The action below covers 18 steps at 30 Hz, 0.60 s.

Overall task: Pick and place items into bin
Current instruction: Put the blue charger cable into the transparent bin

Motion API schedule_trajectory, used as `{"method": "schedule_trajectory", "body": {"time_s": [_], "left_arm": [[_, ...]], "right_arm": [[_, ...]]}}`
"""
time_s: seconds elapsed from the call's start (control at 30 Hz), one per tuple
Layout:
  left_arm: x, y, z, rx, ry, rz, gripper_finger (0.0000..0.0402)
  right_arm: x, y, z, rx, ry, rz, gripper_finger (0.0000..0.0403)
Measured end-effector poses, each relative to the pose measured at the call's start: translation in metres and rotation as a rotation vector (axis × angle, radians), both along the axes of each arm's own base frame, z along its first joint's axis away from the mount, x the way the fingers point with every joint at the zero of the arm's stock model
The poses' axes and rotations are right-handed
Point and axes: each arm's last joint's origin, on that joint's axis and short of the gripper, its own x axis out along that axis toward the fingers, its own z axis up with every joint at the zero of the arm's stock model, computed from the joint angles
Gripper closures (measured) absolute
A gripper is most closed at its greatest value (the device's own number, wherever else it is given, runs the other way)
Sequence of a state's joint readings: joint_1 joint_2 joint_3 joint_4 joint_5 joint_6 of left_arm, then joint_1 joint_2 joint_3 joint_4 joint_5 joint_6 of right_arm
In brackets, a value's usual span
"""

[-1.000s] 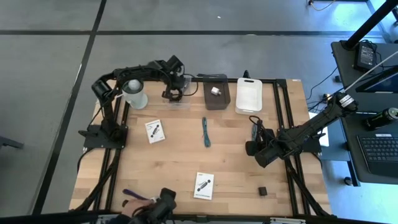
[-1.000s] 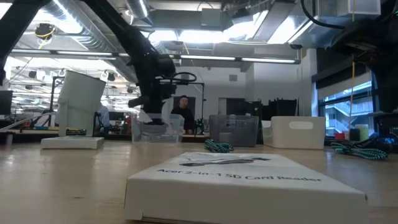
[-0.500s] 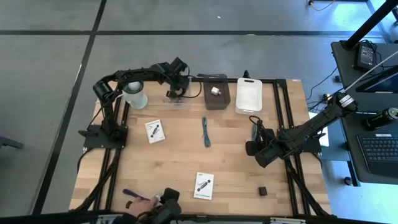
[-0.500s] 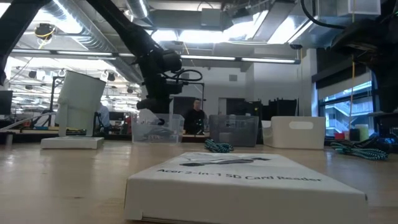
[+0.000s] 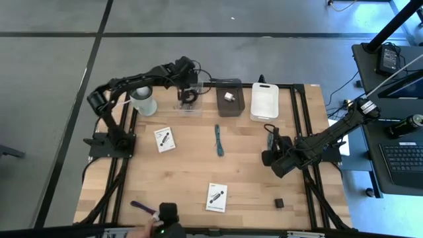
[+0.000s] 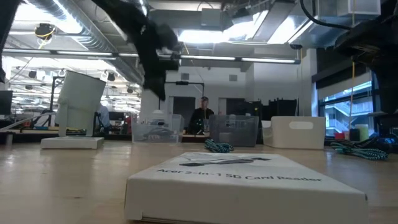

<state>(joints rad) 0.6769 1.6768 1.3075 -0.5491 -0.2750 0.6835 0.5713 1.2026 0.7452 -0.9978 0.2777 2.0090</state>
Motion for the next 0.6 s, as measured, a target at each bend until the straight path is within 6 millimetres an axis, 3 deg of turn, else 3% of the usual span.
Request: {"method": "schedule_trajectory", "body": {"time_s": [0.17, 0.3, 0.47, 0.6], "left_arm": [[-0.003, -0.03, 0.04, -0.127, -0.338, 0.098, 0.0327], [-0.001, -0.056, 0.06, -0.305, -0.558, 0.159, 0.0341], [0.015, -0.103, 0.072, -0.423, -0.685, 0.153, 0.0383], [0.031, -0.15, 0.069, -0.497, -0.736, 0.161, 0.0399]], "right_arm": [[0.001, -0.002, 0.001, -0.08, -0.023, 0.065, 0.0398], [0.002, -0.002, 0.001, -0.118, -0.036, 0.095, 0.0398], [0.003, -0.002, 0.001, -0.143, -0.025, 0.2, 0.0398], [0.003, -0.001, 0.001, -0.163, -0.012, 0.276, 0.0398]]}}
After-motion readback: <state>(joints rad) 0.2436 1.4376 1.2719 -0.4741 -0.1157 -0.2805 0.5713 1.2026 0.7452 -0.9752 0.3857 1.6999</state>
